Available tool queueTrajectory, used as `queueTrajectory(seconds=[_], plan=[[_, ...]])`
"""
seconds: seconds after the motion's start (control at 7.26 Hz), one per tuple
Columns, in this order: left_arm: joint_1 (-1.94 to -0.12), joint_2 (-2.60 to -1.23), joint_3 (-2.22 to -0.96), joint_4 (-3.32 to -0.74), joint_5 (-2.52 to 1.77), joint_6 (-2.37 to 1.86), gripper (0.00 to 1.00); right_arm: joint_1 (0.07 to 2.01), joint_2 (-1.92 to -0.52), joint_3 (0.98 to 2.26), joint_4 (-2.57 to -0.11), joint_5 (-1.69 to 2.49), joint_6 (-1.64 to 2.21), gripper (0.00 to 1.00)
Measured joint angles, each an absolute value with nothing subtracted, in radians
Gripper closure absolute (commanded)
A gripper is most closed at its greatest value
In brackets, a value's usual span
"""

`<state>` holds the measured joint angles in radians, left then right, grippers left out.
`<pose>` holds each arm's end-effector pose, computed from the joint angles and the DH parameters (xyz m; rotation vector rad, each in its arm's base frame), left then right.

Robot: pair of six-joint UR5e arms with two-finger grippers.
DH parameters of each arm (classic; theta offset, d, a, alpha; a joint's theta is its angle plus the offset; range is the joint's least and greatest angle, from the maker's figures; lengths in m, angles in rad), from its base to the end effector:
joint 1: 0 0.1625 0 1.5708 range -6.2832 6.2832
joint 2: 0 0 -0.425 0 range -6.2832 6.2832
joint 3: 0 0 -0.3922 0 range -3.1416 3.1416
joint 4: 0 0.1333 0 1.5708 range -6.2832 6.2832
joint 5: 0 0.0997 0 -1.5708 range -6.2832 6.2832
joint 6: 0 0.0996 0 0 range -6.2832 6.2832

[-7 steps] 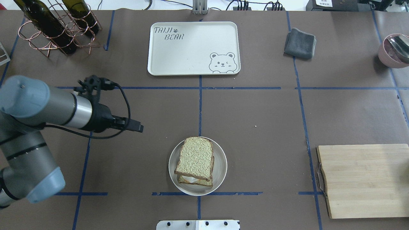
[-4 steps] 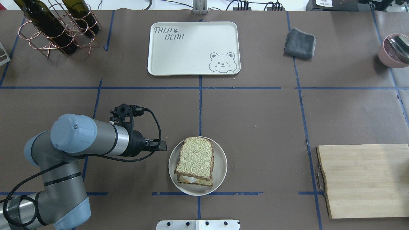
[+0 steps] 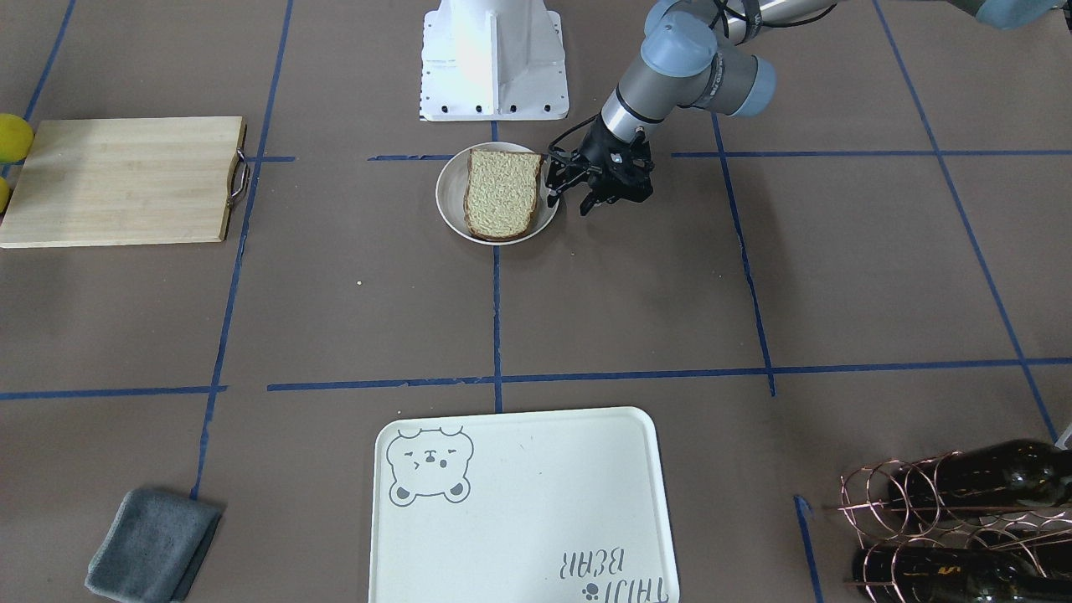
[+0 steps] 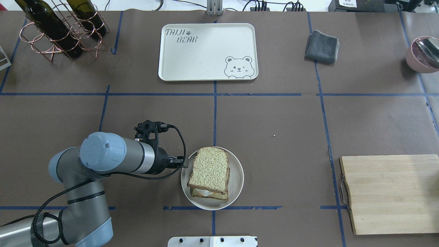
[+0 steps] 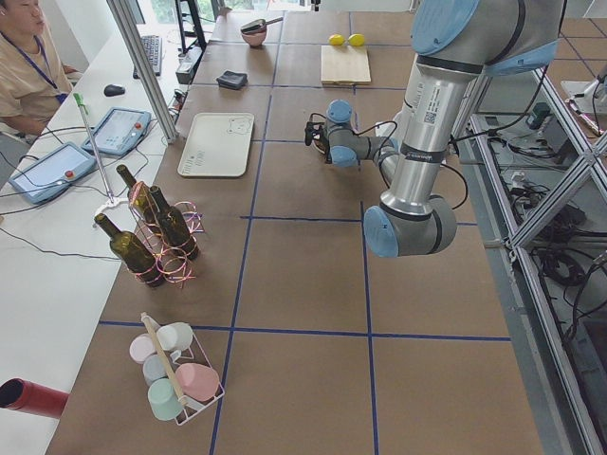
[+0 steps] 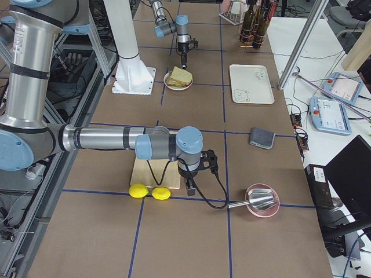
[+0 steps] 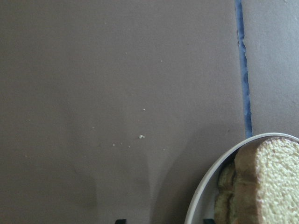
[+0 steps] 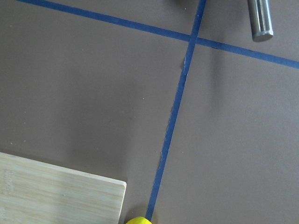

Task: Make sandwich and place on tray
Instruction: 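Move the left gripper to the white plate rim and grasp it, then slide the plate with the left gripper farther from the robot onto the tray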

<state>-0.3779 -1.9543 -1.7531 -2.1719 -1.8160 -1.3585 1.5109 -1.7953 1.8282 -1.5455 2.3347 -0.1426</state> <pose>0.5343 -0.3295 0.2927 0.1302 1.1725 -0.0029 0.0403 -0.4042 0.6299 0.0870 -0.7623 -0.2147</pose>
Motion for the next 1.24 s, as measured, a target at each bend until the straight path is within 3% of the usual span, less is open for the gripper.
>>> queueTrajectory(seconds=[0.28,0.41,0.55,1.24], plan=[[-0.369,-1.961,-1.737,-2.181,-1.816,-1.358,0.66,1.511,-1.793,1.828,-1.545,2.335,-0.143,0.00],[-0.366,-1.961,-1.717,-2.211,-1.816,-1.358,0.75,1.511,-1.792,1.828,-1.546,2.335,-0.143,0.00],[-0.366,-1.961,-1.693,-2.257,-1.817,-1.359,0.99,1.511,-1.791,1.828,-1.546,2.335,-0.142,0.00],[-0.365,-1.960,-1.693,-2.305,-1.826,-1.361,1.00,1.511,-1.790,1.826,-1.545,2.335,-0.141,0.00]])
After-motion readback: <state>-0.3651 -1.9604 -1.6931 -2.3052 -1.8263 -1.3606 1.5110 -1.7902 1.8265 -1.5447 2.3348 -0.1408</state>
